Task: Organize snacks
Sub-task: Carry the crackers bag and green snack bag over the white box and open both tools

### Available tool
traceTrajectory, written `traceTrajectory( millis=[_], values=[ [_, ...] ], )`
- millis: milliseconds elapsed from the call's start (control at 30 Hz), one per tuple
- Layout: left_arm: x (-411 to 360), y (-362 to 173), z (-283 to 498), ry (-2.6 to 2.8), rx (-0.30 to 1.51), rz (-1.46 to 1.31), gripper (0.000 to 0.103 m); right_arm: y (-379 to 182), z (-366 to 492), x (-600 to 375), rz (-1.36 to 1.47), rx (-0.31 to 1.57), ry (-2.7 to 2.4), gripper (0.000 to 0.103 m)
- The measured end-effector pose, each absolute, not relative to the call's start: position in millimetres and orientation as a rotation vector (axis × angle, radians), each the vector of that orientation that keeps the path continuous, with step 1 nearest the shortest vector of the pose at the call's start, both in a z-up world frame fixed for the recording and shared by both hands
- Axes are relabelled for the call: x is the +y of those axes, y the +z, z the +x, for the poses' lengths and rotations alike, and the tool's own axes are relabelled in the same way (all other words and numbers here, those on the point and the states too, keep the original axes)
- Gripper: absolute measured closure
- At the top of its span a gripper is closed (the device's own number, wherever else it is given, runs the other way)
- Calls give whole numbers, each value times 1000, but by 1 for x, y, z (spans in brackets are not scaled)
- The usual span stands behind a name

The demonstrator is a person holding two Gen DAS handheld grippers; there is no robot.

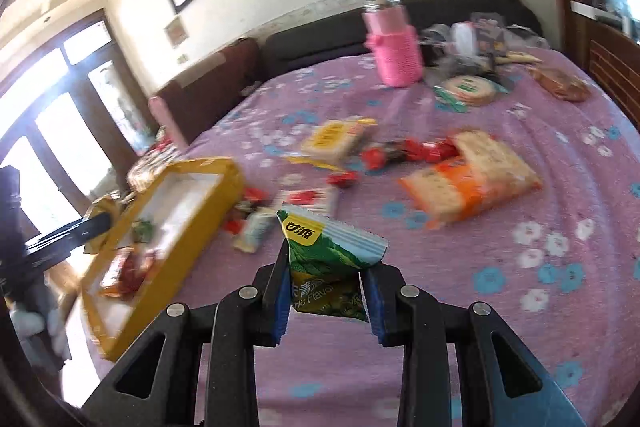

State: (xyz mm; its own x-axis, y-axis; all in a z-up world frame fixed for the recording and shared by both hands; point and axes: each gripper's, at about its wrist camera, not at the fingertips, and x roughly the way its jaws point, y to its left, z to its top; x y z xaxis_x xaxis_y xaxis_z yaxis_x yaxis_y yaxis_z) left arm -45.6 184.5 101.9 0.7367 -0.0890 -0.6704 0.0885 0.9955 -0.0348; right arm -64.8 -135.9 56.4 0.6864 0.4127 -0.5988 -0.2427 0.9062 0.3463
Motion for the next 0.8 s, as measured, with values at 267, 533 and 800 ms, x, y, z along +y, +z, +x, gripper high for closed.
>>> traceTrajectory(
  millis=[267, 533, 800],
  values=[
    [234, 93, -37, -11, 755, -49, 60, 107, -69, -3, 112, 752, 641, 71],
    [260, 64, -5, 38, 823, -43, 60, 64, -23, 96, 70, 944, 705, 71],
    [281, 49, 7, 16, 874, -129, 59, 33, -1, 129, 18, 1013, 676, 68]
  ],
)
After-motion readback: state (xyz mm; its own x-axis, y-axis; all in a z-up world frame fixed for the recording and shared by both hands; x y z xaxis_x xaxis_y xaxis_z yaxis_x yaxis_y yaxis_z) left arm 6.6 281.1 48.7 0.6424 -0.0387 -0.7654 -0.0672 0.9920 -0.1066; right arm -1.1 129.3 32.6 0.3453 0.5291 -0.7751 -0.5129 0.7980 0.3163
